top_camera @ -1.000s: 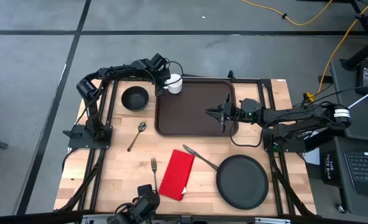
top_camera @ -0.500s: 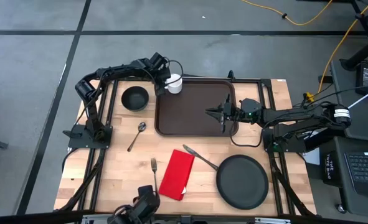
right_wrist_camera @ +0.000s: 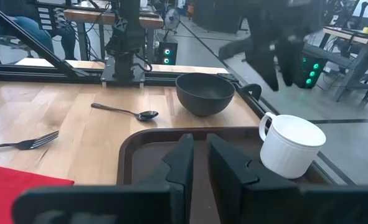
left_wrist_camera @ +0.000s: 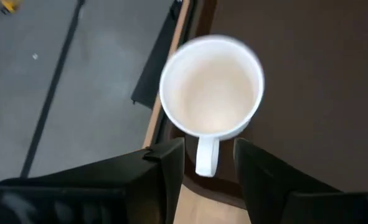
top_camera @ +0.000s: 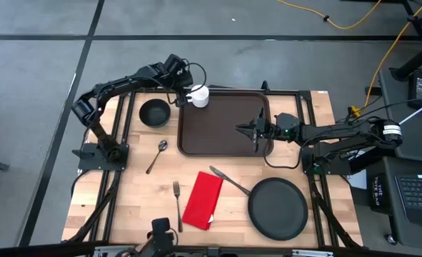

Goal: Set up tray
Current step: Put the black plate on the brown serving tray to the bottom right of the white cup

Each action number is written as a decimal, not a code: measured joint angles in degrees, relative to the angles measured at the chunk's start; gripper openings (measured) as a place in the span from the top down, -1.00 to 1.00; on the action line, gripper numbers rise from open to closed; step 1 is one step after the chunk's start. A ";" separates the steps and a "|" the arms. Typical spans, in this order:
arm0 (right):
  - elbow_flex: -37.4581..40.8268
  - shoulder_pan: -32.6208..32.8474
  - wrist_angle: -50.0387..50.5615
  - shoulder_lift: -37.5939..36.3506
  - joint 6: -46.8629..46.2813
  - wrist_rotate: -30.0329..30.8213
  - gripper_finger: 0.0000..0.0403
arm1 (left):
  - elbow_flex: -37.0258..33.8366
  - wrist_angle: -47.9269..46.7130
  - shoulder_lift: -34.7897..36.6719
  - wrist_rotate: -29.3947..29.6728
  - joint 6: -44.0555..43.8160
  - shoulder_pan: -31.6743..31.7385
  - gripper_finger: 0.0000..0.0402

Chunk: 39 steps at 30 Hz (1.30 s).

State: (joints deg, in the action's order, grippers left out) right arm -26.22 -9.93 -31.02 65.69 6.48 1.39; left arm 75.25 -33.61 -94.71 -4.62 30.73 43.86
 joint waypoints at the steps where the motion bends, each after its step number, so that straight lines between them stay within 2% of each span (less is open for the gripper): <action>1: 0.00 -0.01 0.07 0.00 0.01 0.00 0.74 | 0.00 -0.03 0.65 0.00 -0.27 -0.30 0.35; 7: 0.00 0.00 0.08 0.00 0.40 0.00 0.74 | 0.02 -1.74 3.28 0.08 -2.59 -3.01 0.41; 15: -0.04 -0.02 1.31 -0.02 1.55 -0.03 0.74 | 0.00 -5.82 3.34 0.12 -3.92 -10.66 0.95; 21: -0.04 0.28 4.98 -0.02 0.92 -0.04 0.74 | -5.85 -0.59 6.32 5.15 -8.92 -16.37 0.99; 28: -0.04 3.21 6.96 -1.70 -1.70 0.09 0.74 | -16.95 3.65 14.96 9.57 -16.34 -23.76 1.00; 31: -0.08 4.65 8.34 -3.72 -2.87 3.06 0.74 | -21.73 8.76 19.26 9.68 -18.38 -27.12 0.99; 35: -0.10 6.93 14.59 -7.38 -9.08 6.65 0.74 | -26.73 13.10 24.80 9.84 -21.08 -31.72 1.00; 39: -0.09 10.02 20.16 -10.53 -13.93 8.52 0.74 | -31.23 16.13 29.90 12.98 -23.17 -36.77 0.99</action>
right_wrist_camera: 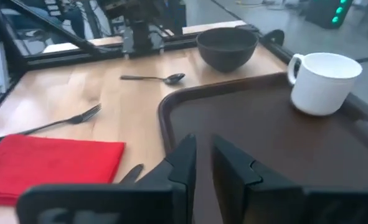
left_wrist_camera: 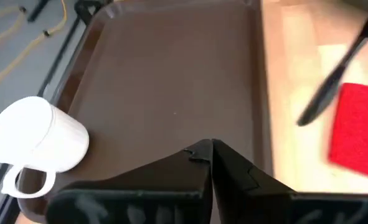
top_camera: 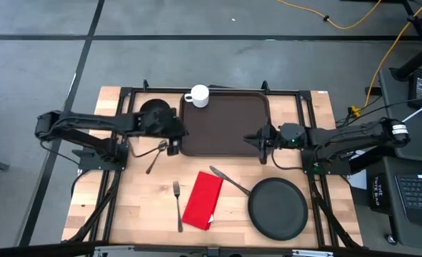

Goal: Set up tray
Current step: Put the black plate on the brown serving tray to the bottom right of the white cup

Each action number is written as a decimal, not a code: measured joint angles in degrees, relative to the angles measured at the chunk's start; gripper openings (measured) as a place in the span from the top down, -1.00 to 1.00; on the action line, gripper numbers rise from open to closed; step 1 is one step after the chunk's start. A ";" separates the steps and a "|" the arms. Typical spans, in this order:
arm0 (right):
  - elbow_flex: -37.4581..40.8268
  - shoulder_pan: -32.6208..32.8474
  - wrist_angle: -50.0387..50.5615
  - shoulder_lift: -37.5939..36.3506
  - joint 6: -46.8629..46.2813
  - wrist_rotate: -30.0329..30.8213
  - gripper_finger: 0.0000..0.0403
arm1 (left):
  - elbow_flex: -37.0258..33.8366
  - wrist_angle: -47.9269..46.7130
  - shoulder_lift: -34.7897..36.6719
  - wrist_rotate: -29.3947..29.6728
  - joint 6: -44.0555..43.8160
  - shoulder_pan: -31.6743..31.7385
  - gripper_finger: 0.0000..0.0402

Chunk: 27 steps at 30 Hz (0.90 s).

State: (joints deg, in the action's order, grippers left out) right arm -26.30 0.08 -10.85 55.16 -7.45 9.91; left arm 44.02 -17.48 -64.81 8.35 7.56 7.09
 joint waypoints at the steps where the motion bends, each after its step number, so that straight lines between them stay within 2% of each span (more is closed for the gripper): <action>1: 0.00 0.89 0.50 -0.52 -0.39 1.19 0.74 | -0.86 0.49 1.14 1.07 -0.54 -1.09 0.99; 4: -0.06 3.47 2.55 -1.75 -1.33 4.69 0.74 | -2.77 0.21 3.98 4.97 -2.99 -3.72 0.98; 7: -2.45 5.90 9.23 -1.96 -3.16 7.60 0.74 | -3.74 0.70 5.99 7.67 -3.85 -5.57 0.98; 12: -11.82 10.21 29.90 0.22 -13.43 10.89 0.74 | -4.31 1.29 7.32 8.33 -3.95 -6.91 0.98; 16: -19.32 13.72 45.56 3.68 -22.76 11.04 0.74 | -4.31 1.15 7.21 8.29 -4.03 -7.12 0.98; 18: -22.45 15.28 53.84 5.70 -29.20 10.02 0.74 | -4.31 1.11 6.94 8.31 -4.73 -7.12 0.98; 22: -26.36 17.34 66.97 8.69 -40.33 3.69 0.74 | -4.31 1.01 6.94 8.33 -4.80 -7.12 0.98; 27: -25.70 19.07 73.50 9.64 -43.59 -2.81 0.74 | -4.31 0.99 6.94 8.55 -4.86 -7.12 0.98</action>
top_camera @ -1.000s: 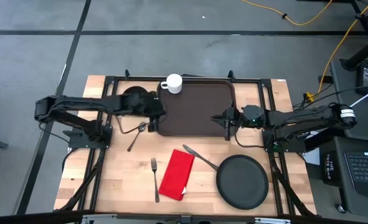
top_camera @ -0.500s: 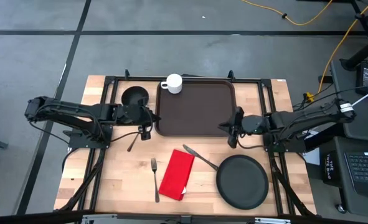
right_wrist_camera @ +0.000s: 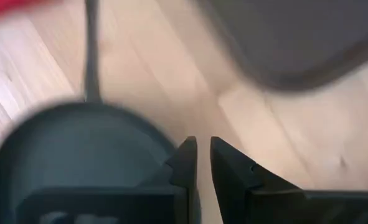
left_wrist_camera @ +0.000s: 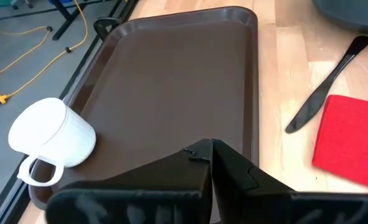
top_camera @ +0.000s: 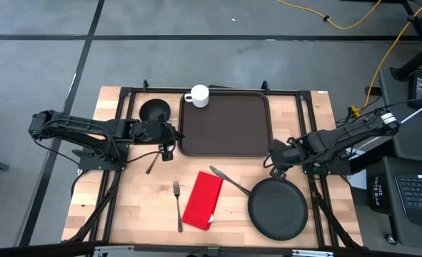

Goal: Set up tray
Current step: Put the black plate on the brown serving tray to the bottom right of the white cup

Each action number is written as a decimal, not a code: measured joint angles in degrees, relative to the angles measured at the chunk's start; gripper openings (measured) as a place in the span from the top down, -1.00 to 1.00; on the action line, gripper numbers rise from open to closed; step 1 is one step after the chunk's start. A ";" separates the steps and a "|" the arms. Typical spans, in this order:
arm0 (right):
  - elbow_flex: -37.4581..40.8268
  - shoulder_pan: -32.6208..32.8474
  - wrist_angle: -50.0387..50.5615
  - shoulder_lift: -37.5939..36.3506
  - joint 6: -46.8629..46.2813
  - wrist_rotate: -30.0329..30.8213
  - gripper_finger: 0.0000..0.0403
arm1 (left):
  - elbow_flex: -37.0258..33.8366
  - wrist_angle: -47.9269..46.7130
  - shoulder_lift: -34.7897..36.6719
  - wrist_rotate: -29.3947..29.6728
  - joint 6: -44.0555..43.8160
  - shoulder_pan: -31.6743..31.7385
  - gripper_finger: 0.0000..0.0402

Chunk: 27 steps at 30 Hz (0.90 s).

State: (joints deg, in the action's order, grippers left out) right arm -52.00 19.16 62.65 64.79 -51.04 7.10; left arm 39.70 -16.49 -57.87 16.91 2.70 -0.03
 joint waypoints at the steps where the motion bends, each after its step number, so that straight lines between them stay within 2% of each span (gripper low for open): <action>1: 0.51 0.37 0.63 -0.02 -0.18 -1.30 0.74 | 0.00 0.02 0.00 0.00 0.00 0.00 0.98; 8: 5.07 3.33 0.00 -0.02 -1.31 -5.63 0.74 | 0.00 0.02 -0.01 0.04 0.87 0.02 0.98; 18: 12.88 5.49 -1.07 -0.02 -1.64 -5.81 0.74 | 0.00 0.02 -0.02 0.07 0.98 0.02 0.98; 27: 15.21 5.49 -3.60 -0.02 -1.14 -5.80 0.74 | 0.00 0.02 -0.02 0.13 1.01 0.02 0.98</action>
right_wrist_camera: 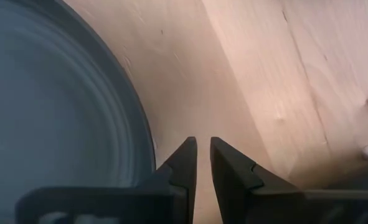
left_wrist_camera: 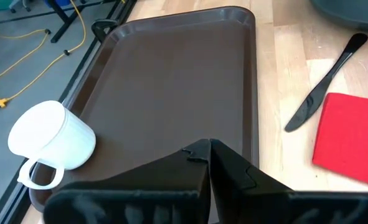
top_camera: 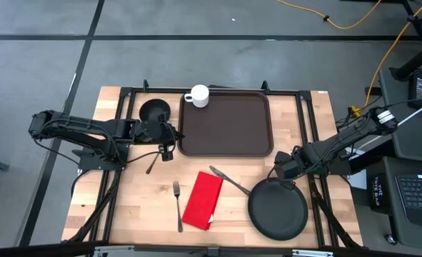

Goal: Set up tray
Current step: Put the black plate on the brown serving tray to the bottom right of the white cup

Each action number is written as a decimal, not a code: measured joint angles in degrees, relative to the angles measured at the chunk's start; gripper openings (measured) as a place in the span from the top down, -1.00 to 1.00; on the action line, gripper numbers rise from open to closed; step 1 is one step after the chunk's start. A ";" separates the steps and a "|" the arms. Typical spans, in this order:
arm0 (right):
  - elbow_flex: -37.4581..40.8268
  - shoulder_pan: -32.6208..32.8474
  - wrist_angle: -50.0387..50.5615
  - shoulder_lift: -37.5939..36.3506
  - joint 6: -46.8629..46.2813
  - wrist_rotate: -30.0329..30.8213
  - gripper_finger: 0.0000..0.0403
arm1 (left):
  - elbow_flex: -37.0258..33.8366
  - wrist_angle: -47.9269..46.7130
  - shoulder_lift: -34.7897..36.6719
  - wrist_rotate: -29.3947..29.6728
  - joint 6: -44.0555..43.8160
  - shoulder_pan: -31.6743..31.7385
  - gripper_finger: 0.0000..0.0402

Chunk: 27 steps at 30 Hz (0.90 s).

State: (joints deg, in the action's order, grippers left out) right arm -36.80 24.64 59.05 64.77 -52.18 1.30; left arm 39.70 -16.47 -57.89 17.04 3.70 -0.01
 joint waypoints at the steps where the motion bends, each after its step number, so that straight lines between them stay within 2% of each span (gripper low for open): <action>1: 0.00 0.00 -0.25 0.00 0.00 0.00 0.74 | 0.00 0.00 0.00 0.00 -0.02 0.00 0.98; 20: 0.00 -0.04 -5.57 0.00 0.00 0.10 0.73 | 0.00 -0.02 0.00 0.04 -3.04 0.00 0.98; 27: 0.00 -0.03 -5.55 0.00 -1.49 0.07 0.44 | 0.00 -0.02 -0.01 0.04 -3.04 0.00 0.98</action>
State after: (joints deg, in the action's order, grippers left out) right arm -36.80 24.61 53.49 64.77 -53.67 1.37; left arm 39.70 -16.49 -57.90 17.08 0.67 -0.01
